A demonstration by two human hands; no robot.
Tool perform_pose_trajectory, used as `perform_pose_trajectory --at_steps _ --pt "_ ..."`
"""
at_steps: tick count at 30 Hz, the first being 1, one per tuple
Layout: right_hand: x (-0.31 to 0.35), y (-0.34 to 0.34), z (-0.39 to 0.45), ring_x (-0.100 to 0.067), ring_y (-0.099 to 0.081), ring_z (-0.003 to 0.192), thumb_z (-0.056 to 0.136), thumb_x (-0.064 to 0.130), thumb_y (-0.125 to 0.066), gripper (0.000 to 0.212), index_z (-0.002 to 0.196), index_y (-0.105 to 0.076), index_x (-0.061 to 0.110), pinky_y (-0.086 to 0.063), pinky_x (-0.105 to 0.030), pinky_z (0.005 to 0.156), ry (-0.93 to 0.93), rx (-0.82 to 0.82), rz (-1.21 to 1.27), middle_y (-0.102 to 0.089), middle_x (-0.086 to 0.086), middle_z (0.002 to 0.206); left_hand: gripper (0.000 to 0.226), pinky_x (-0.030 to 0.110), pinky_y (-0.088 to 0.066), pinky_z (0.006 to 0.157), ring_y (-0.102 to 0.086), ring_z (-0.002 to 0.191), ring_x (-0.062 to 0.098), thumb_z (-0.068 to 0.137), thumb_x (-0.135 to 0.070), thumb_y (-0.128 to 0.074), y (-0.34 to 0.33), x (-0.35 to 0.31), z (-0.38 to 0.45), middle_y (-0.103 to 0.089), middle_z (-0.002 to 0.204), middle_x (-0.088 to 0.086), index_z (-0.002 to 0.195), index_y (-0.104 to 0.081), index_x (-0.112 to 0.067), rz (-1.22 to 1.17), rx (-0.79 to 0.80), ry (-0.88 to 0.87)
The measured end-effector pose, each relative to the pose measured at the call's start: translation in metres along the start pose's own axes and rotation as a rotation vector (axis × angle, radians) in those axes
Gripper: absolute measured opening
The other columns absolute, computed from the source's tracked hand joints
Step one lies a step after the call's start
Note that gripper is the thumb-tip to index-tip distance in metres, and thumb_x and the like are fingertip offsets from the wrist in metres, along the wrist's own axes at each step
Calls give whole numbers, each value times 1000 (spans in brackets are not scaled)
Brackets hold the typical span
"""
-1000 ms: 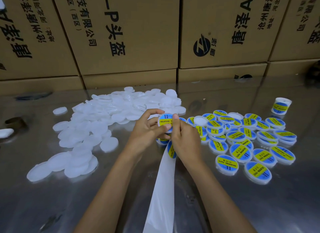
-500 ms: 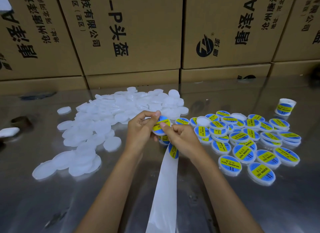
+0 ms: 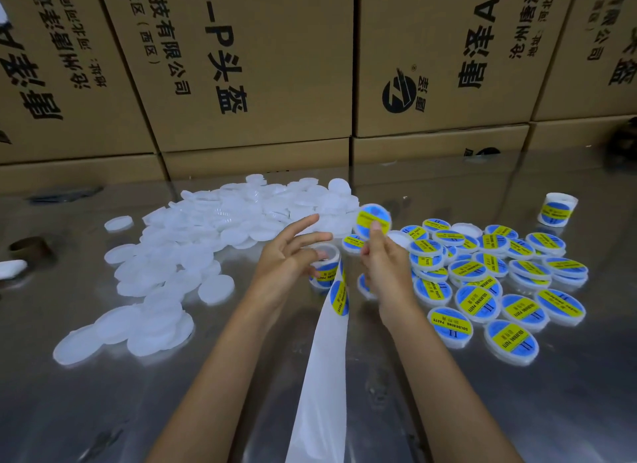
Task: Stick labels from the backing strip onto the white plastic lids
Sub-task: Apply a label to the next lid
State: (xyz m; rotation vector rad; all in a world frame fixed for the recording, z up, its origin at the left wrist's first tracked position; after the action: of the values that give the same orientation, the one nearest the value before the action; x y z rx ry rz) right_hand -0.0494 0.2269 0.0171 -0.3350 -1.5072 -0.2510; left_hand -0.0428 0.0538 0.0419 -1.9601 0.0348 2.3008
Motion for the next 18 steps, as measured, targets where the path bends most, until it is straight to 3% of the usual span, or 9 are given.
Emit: perform_pose_trajectory --at_steps 3,7,13,18 --pt "-12 29 9 -15 -35 50 105 37 -39 42 71 -52 17 -29 -24 43 -140 -190 200 -44 1 59 43 32 -55 71 -69 85 16 91 5 -53 9 2 1 -76 108 1 120 -68 -23 41 -105 15" --pt "-23 52 17 -12 -34 46 105 29 -37 36 77 -55 16 -28 -17 36 -241 -330 427 -44 0 62 40 25 -54 62 -67 81 16 94 7 -48 13 4 0 -77 101 1 117 -69 -18 52 -145 34" --pt "-24 63 18 -9 -34 39 99 12 -40 25 82 -58 16 -26 -19 38 -242 -390 518 -46 -1 59 33 29 -57 66 -69 81 18 95 0 -52 12 6 0 -77 100 2 114 -70 -20 62 -125 36" --pt "-17 56 12 -11 -34 41 92 8 -45 24 78 -62 16 -26 -17 37 -194 -335 399 -47 -1 58 36 25 -54 60 -66 75 17 93 5 -49 12 5 1 -76 91 1 105 -72 -19 113 -133 24"
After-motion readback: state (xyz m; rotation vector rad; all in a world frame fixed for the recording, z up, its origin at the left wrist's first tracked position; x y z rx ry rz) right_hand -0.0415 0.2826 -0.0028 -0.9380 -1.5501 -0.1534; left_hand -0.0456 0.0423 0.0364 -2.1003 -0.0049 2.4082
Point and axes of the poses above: each hand's wrist, its own z-axis towards the middle knuckle, its own y-axis out of the back of the hand, x = y × z, the point moved 7 cm from there along z, towards the middle knuckle
